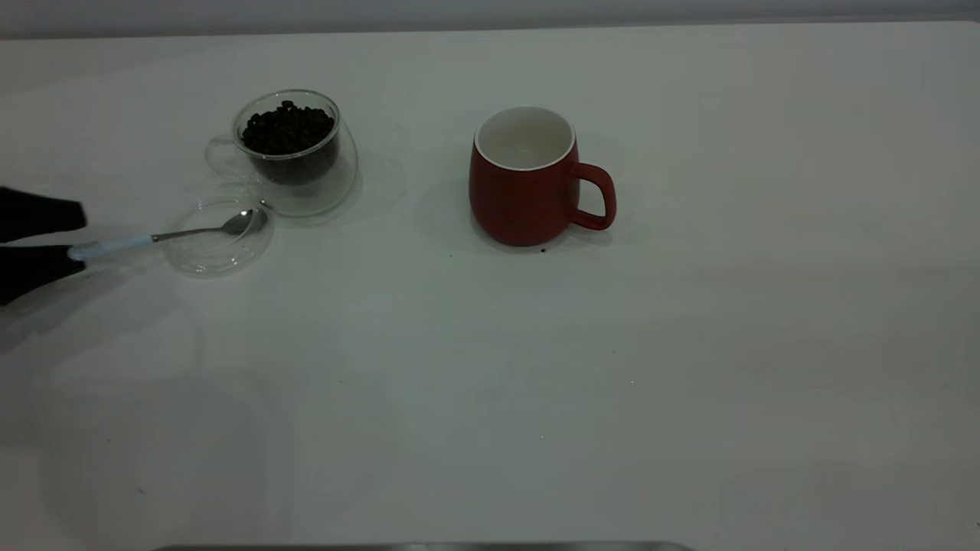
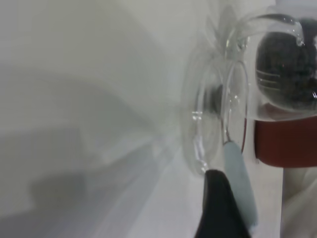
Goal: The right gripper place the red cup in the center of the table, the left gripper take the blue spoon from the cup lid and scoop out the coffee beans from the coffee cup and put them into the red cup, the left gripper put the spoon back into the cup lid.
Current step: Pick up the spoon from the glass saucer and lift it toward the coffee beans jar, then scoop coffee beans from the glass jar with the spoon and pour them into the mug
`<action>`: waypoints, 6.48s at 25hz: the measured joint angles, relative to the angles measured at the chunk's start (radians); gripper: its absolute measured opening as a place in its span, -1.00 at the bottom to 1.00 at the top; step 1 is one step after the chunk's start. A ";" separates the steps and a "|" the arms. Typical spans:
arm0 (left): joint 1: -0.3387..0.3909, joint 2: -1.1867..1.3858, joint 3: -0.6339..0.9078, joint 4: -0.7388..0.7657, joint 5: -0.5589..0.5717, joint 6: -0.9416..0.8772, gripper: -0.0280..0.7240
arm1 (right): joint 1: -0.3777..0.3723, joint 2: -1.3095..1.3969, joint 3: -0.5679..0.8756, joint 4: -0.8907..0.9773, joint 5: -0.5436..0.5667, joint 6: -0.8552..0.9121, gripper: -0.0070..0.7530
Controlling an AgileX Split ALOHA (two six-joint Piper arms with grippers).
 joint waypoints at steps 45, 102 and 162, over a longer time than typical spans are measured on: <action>-0.058 -0.086 -0.042 0.130 -0.024 -0.166 -0.61 | 0.000 0.000 0.000 0.003 0.000 0.000 0.56; -0.263 -0.243 -0.121 0.103 -0.189 -0.265 -0.61 | 0.000 0.000 0.000 0.004 0.000 0.000 0.56; -0.156 -0.165 -0.121 0.035 0.112 -0.451 -0.61 | 0.000 0.000 0.000 0.004 0.000 0.000 0.56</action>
